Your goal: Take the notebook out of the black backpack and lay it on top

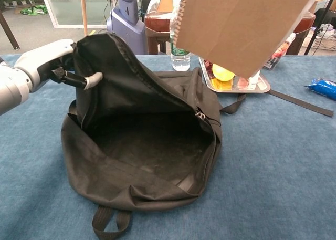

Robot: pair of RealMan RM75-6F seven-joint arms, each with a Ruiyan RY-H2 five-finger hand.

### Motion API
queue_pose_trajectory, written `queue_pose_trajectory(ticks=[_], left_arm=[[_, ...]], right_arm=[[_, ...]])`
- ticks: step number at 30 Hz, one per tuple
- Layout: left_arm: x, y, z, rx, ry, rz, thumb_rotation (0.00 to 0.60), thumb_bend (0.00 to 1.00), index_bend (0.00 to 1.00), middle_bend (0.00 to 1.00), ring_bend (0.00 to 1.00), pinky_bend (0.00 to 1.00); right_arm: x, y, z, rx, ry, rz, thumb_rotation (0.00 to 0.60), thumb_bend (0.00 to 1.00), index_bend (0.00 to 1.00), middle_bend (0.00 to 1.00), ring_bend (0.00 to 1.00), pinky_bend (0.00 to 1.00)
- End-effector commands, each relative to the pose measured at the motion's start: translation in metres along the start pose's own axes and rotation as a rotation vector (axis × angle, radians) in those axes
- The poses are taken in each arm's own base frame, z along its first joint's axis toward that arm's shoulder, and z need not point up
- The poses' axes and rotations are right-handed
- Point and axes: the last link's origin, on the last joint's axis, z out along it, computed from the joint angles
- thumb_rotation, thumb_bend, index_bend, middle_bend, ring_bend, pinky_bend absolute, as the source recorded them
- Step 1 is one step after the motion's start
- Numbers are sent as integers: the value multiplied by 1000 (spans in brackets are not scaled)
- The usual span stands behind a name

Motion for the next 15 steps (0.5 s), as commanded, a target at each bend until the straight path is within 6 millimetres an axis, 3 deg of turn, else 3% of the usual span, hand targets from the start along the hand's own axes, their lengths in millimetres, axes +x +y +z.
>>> queue_pose_trajectory(ticks=[1, 5, 11, 15], left_arm=[[1, -1, -2, -2, 1, 3, 600, 685, 712, 457, 335, 146], [3, 0, -5, -13, -1, 3, 600, 685, 712, 457, 334, 146], [4, 2, -9, -20, 1, 0, 600, 684, 713, 457, 334, 146], [5, 2, -11, -20, 0, 2, 600, 685, 713, 457, 334, 146]], right_arm=[[3, 16, 8, -52, -11, -13, 600, 539, 886, 705, 659, 690], [-6, 39, 22, -63, -17, -126, 600, 539, 886, 706, 659, 690], [-40, 74, 52, -31, -58, -263, 600, 539, 886, 704, 659, 690], [-65, 86, 64, 11, -80, -328, 600, 540, 886, 703, 656, 690]])
